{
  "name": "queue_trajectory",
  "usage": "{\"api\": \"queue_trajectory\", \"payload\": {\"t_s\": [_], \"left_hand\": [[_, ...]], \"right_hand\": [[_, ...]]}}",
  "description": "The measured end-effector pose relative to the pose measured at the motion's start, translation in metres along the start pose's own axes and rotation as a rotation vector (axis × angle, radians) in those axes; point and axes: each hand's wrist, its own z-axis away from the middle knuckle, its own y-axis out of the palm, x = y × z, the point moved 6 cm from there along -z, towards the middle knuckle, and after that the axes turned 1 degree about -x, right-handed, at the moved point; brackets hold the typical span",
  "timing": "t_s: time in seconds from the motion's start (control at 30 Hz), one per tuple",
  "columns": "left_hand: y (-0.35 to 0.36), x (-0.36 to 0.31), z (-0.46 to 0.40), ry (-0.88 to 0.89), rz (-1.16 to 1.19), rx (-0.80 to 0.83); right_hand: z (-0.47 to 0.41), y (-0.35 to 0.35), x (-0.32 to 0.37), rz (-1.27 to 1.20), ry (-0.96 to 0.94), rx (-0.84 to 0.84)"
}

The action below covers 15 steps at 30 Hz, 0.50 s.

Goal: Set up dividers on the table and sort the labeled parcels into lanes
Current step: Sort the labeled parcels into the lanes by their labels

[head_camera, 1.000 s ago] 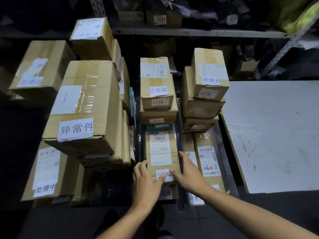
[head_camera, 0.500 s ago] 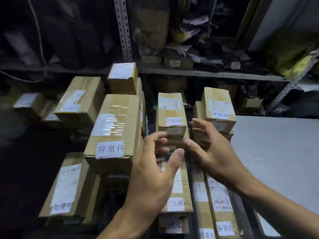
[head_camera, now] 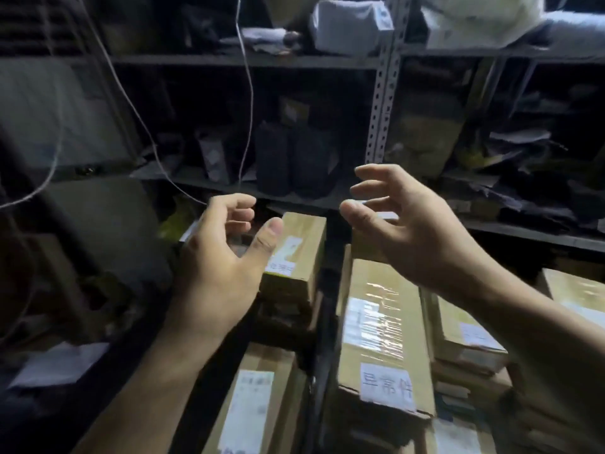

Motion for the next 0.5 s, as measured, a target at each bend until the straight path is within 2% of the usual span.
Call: {"api": "queue_trajectory", "payload": {"t_s": [0.2,0.33,0.5], "left_hand": [[-0.098,0.139,-0.092,-0.189,-0.015,-0.101],[-0.133,0.230,-0.148,-0.242,-0.053,-0.055],[-0.156,0.330,-0.202,-0.294,-0.081,0.005]], "right_hand": [[-0.091,0.122,0.029,0.106,0.044,0.156],[-0.156,0.213,0.033,0.161,0.068,0.219],[-0.222,0.326,0.006,0.181,0.183,0.249]]}}
